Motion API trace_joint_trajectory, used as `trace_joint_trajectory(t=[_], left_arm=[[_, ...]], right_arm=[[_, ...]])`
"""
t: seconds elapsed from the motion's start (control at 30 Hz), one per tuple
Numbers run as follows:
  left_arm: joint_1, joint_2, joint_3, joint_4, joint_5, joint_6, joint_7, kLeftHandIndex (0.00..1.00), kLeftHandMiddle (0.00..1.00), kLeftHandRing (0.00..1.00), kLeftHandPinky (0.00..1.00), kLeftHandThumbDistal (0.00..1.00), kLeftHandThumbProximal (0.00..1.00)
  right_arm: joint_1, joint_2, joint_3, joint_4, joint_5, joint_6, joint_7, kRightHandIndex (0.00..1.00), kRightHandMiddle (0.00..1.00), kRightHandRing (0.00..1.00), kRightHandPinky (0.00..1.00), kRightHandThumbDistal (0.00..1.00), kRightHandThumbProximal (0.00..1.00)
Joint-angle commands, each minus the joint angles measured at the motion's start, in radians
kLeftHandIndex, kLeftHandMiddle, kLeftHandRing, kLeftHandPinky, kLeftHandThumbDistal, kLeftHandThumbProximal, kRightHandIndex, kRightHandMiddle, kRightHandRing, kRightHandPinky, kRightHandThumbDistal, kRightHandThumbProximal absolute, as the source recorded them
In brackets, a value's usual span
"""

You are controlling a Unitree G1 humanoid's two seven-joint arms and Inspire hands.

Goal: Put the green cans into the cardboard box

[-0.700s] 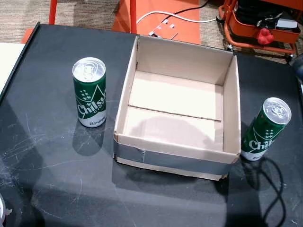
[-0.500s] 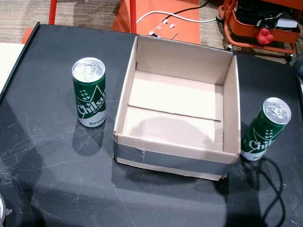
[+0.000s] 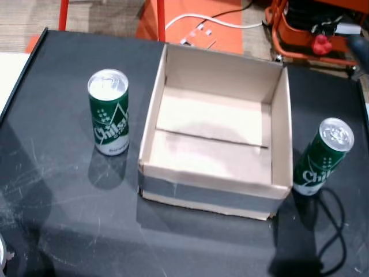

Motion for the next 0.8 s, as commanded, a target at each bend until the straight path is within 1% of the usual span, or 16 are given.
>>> trace_joint_trajectory(t=[0.0, 0.03, 0.07, 0.1, 0.13, 0.23, 0.33, 0.37, 0.43, 0.47, 0.5, 0.53, 0.57, 0.63, 0.77], left_arm=[[0.000, 0.011, 0.005, 0.007, -0.003, 0.008, -0.007, 0.91, 0.95, 1.00, 1.00, 1.00, 0.37], [0.000, 0.012, 0.005, 0.008, -0.005, 0.011, -0.006, 0.91, 0.95, 1.00, 1.00, 1.00, 0.37], [-0.001, 0.013, 0.006, 0.011, -0.007, 0.013, -0.007, 0.91, 0.95, 1.00, 1.00, 1.00, 0.37], [-0.002, 0.014, 0.006, 0.014, -0.009, 0.015, -0.008, 0.91, 0.95, 1.00, 1.00, 1.00, 0.37], [-0.004, 0.014, 0.006, 0.016, -0.010, 0.017, -0.011, 0.91, 0.94, 1.00, 1.00, 1.00, 0.38], [-0.017, 0.020, 0.010, 0.028, -0.007, 0.010, -0.025, 0.92, 0.95, 1.00, 1.00, 1.00, 0.39], [-0.022, 0.031, 0.017, 0.033, -0.015, 0.021, -0.035, 0.93, 0.95, 1.00, 1.00, 1.00, 0.34], [-0.020, 0.034, 0.018, 0.031, -0.016, 0.028, -0.034, 0.93, 0.95, 1.00, 1.00, 0.97, 0.33], [-0.018, 0.039, 0.022, 0.030, -0.016, 0.036, -0.033, 0.93, 0.95, 1.00, 1.00, 0.92, 0.33], [-0.019, 0.041, 0.024, 0.032, -0.016, 0.038, -0.035, 0.93, 0.95, 1.00, 1.00, 0.90, 0.34], [-0.021, 0.042, 0.026, 0.034, -0.012, 0.035, -0.036, 0.93, 0.95, 1.00, 1.00, 0.91, 0.38], [-0.023, 0.042, 0.027, 0.037, -0.009, 0.032, -0.036, 0.93, 0.96, 1.00, 1.00, 0.89, 0.40], [-0.023, 0.043, 0.028, 0.038, -0.007, 0.033, -0.036, 0.93, 0.96, 1.00, 1.00, 0.89, 0.39], [-0.024, 0.050, 0.029, 0.042, -0.010, 0.042, -0.040, 0.93, 0.96, 1.00, 1.00, 0.88, 0.36], [-0.030, 0.058, 0.034, 0.056, -0.026, 0.067, -0.051, 0.94, 0.96, 1.00, 1.00, 0.94, 0.34]], right_arm=[[-0.014, -0.014, -0.023, 0.065, 0.019, 0.006, 0.042, 0.66, 0.68, 0.78, 0.82, 0.95, 0.46], [-0.018, -0.014, -0.032, 0.088, 0.014, 0.004, 0.057, 0.66, 0.68, 0.78, 0.82, 0.93, 0.50], [-0.021, -0.011, -0.039, 0.105, 0.008, -0.002, 0.066, 0.66, 0.68, 0.78, 0.83, 0.93, 0.52], [-0.023, -0.006, -0.045, 0.118, 0.005, -0.007, 0.075, 0.66, 0.67, 0.77, 0.82, 0.94, 0.53], [-0.022, -0.001, -0.049, 0.127, 0.008, -0.006, 0.086, 0.66, 0.66, 0.76, 0.82, 0.96, 0.53], [-0.019, 0.011, -0.064, 0.156, -0.023, -0.016, 0.083, 0.67, 0.65, 0.75, 0.81, 0.96, 0.52], [-0.016, 0.013, -0.066, 0.188, -0.069, -0.037, 0.074, 0.66, 0.66, 0.76, 0.81, 0.96, 0.51], [-0.013, 0.013, -0.067, 0.199, -0.086, -0.045, 0.068, 0.66, 0.66, 0.76, 0.81, 0.93, 0.51], [-0.001, 0.011, -0.066, 0.218, -0.123, -0.049, 0.050, 0.65, 0.66, 0.76, 0.80, 0.95, 0.55], [0.008, 0.008, -0.065, 0.224, -0.148, -0.049, 0.036, 0.65, 0.67, 0.77, 0.81, 0.95, 0.58], [0.022, 0.004, -0.062, 0.222, -0.171, -0.038, 0.023, 0.66, 0.69, 0.78, 0.82, 0.98, 0.59], [0.033, 0.001, -0.059, 0.219, -0.190, -0.032, 0.012, 0.66, 0.70, 0.79, 0.83, 0.98, 0.58], [0.045, -0.005, -0.057, 0.217, -0.214, -0.025, 0.000, 0.66, 0.70, 0.79, 0.83, 0.99, 0.59], [0.067, -0.016, -0.053, 0.210, -0.254, -0.005, -0.027, 0.66, 0.70, 0.79, 0.84, 1.00, 0.60], [0.108, -0.037, -0.041, 0.193, -0.280, 0.047, -0.040, 0.67, 0.71, 0.81, 0.84, 1.00, 0.62]])
